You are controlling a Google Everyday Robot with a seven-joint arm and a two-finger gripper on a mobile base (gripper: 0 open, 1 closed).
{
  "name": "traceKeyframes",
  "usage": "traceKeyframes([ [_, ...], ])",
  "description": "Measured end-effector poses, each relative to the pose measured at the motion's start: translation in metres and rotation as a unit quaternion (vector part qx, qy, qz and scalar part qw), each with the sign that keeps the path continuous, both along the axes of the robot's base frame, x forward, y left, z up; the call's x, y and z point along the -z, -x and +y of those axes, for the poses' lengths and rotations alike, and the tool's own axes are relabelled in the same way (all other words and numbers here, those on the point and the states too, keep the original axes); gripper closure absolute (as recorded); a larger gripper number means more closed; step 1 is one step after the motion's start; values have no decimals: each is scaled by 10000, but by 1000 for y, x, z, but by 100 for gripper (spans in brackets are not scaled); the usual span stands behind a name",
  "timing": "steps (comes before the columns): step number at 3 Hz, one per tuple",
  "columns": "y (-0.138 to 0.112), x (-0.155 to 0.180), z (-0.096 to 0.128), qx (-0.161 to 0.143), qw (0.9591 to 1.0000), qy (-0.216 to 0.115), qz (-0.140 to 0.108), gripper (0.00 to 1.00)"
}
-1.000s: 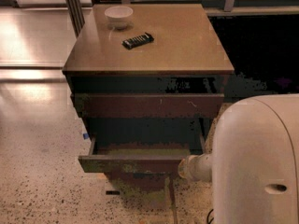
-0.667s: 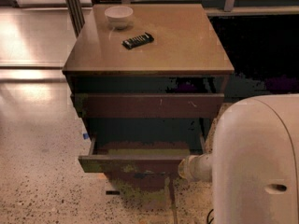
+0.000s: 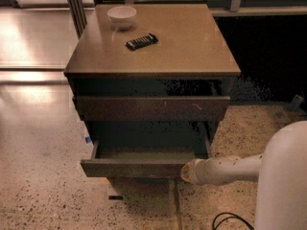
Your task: Close middle drawer
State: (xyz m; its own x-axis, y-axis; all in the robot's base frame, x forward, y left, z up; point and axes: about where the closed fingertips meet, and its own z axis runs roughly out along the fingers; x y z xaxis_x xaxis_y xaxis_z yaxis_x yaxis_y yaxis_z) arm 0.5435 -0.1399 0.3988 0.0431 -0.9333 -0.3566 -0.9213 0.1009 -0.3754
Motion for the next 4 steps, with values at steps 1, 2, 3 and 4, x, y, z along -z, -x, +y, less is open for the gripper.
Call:
traceKeyframes([
  [1, -6, 1, -2, 9, 10000, 25, -45, 100],
  [2, -36, 0, -6, -7, 9996, 130, -259, 100],
  [3, -36, 1, -5, -4, 9996, 96, -260, 100],
  [4, -37, 3, -3, 3, 9997, -13, -263, 100],
])
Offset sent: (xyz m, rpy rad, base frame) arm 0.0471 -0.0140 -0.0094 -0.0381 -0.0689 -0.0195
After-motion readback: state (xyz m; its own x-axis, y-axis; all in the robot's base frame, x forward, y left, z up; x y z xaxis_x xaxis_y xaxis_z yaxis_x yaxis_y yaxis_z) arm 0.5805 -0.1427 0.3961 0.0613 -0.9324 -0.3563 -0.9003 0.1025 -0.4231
